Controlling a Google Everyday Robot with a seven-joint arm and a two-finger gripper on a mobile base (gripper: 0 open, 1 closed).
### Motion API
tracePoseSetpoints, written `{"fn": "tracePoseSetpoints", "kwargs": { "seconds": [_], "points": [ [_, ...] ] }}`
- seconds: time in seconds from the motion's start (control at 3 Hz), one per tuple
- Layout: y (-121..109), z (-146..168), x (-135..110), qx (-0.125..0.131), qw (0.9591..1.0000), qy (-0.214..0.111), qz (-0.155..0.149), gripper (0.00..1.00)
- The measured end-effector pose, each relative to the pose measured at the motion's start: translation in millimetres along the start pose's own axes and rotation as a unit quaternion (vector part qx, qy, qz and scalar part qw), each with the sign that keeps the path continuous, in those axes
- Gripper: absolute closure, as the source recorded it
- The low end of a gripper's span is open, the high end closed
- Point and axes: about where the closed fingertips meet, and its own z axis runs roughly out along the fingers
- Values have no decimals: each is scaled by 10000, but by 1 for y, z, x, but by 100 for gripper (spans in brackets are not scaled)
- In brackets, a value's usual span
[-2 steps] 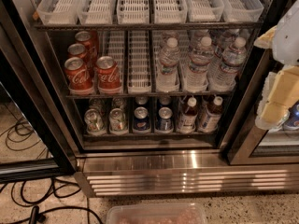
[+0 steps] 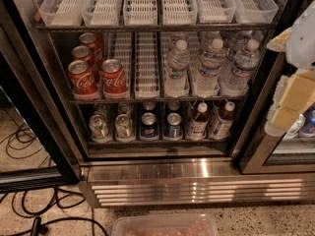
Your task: Pick coke can from middle shelf of fridge
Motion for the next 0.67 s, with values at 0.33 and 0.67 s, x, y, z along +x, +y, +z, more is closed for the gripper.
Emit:
{"fn": "tracePoseSetpoints", "kwargs": {
  "seconds": [0.33, 0.67],
  "points": [
    [25, 18, -31, -84, 9977, -554, 378, 0],
    [55, 60, -76, -334, 9892, -1238, 711, 0]
  ]
}}
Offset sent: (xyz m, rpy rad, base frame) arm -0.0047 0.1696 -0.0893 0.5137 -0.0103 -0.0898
